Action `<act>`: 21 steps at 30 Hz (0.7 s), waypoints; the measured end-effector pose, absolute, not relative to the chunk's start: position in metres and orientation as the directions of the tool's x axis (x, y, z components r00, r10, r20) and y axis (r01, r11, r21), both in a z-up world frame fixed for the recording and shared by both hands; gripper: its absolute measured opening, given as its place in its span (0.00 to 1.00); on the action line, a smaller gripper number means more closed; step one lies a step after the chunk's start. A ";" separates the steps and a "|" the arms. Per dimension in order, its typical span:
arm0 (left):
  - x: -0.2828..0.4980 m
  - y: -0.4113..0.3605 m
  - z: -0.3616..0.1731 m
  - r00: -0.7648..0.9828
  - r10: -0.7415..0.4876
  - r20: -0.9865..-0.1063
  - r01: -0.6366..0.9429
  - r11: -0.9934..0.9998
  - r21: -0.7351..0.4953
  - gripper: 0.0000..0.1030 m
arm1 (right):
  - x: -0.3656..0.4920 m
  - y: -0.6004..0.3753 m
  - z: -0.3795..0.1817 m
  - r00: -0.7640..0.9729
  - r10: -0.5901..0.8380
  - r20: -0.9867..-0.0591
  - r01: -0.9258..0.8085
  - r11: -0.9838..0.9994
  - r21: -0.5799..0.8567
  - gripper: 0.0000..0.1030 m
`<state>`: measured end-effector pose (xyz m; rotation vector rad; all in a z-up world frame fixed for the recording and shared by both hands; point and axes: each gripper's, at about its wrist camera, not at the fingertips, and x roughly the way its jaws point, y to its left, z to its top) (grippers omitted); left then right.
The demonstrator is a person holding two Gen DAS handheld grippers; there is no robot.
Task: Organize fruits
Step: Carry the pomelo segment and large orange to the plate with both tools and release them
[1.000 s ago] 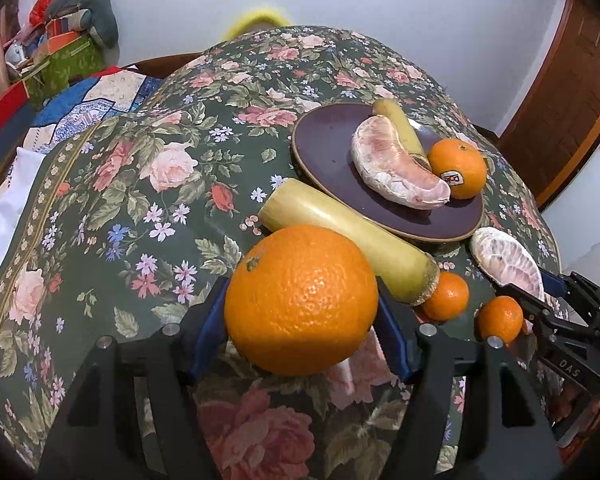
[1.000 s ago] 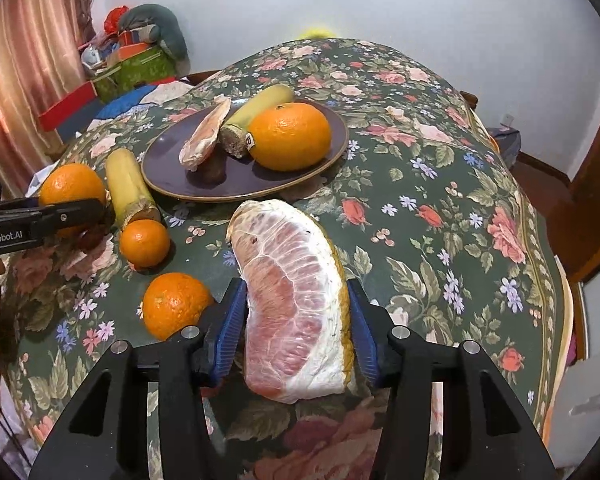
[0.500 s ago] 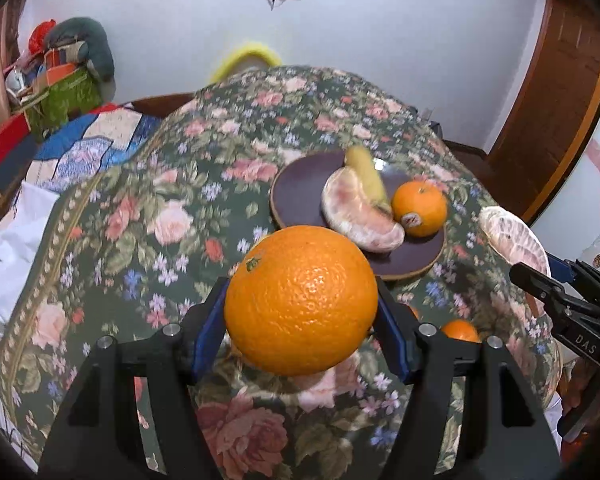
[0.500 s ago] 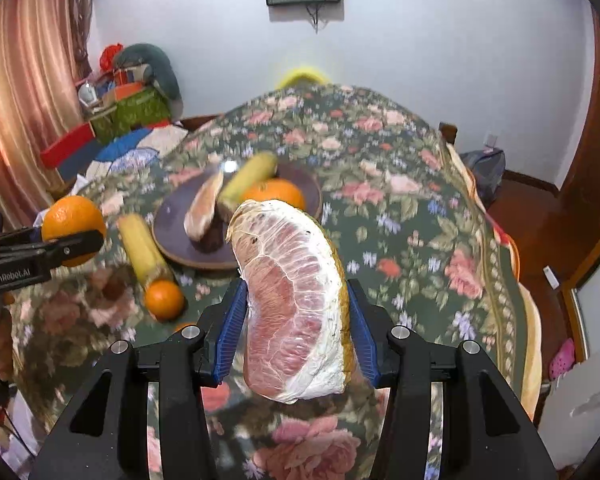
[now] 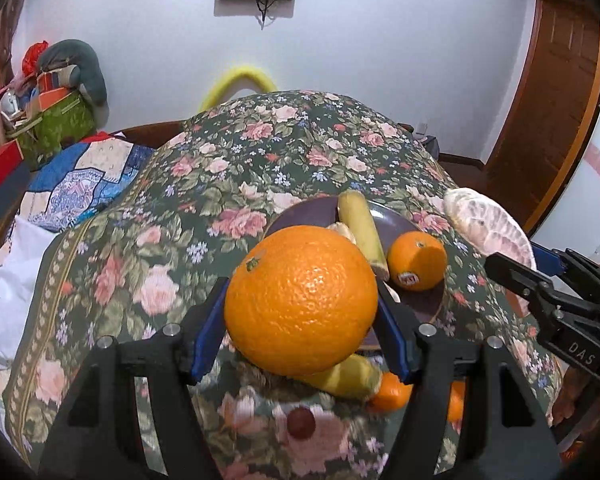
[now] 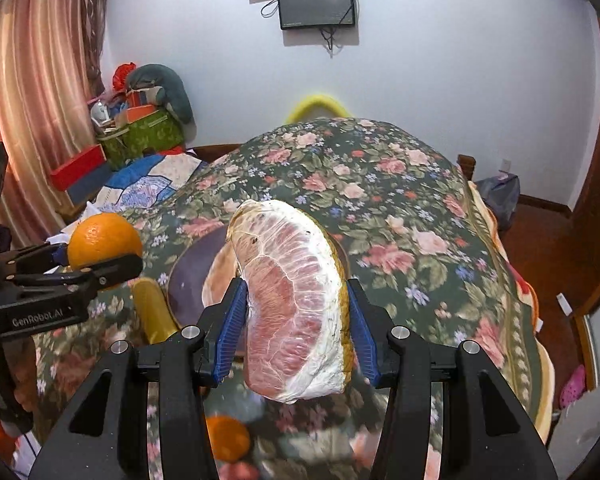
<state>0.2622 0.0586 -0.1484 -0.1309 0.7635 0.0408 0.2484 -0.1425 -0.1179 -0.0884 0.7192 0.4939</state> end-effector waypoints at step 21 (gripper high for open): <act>0.331 0.074 -0.185 0.651 -0.047 -0.757 -0.076 0.989 -0.127 0.64 | 0.306 -0.092 -0.143 0.567 0.399 -0.720 -0.526 0.849 0.057 0.45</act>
